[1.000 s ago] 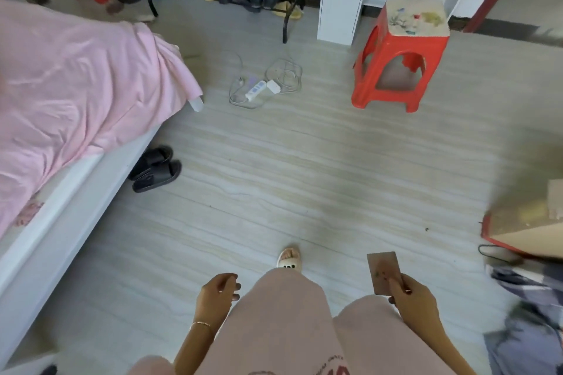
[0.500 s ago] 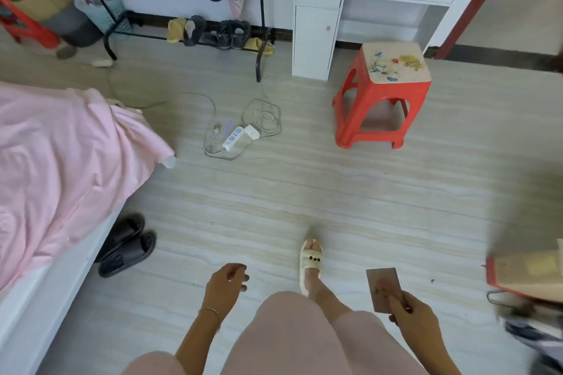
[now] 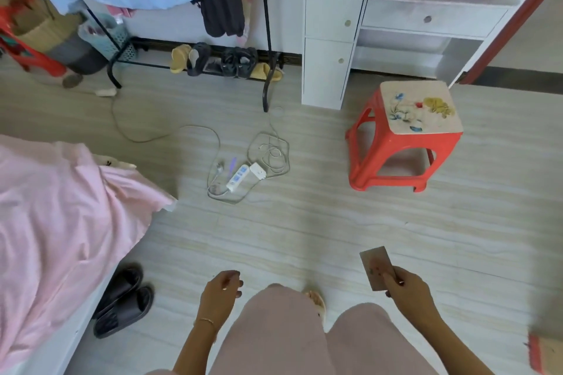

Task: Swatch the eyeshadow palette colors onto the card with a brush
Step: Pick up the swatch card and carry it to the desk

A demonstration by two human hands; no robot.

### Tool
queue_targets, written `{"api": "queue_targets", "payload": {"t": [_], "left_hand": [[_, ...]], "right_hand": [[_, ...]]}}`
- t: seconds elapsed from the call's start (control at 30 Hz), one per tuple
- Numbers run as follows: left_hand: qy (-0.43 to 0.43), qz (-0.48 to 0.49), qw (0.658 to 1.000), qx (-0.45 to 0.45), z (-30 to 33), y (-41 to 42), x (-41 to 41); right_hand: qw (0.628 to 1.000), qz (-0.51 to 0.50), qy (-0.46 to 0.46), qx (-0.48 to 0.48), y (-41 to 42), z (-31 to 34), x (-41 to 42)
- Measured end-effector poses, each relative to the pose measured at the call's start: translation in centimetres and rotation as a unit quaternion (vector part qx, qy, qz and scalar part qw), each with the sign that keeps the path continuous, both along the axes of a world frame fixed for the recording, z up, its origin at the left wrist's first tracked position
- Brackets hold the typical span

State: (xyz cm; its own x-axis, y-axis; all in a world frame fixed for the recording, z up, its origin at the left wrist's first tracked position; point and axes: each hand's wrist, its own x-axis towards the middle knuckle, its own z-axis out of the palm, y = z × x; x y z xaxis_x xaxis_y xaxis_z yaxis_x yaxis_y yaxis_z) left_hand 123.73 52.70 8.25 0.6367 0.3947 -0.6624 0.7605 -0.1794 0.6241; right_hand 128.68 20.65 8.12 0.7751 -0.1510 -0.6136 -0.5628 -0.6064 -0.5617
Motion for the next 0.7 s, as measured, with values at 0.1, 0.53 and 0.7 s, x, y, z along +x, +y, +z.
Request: {"api": "queue_targets", "payload": {"t": [0.1,0.53,0.7], "left_hand": [[-0.023,0.010,0.999,0.023,0.2,1.0,4.1],[0.005,-0.015,1.000,0.005,-2.2,9.4,24.7],[0.005,-0.072,0.997,0.024,-1.8,11.3,35.9]], "right_hand": [[1.000,0.012,-0.013,0.018,2.3,0.2,5.6],[0.998,-0.054,0.014,0.002,9.7,-0.4,22.6],[0.996,-0.091,-0.004,0.000,11.0,0.9,30.1]]}}
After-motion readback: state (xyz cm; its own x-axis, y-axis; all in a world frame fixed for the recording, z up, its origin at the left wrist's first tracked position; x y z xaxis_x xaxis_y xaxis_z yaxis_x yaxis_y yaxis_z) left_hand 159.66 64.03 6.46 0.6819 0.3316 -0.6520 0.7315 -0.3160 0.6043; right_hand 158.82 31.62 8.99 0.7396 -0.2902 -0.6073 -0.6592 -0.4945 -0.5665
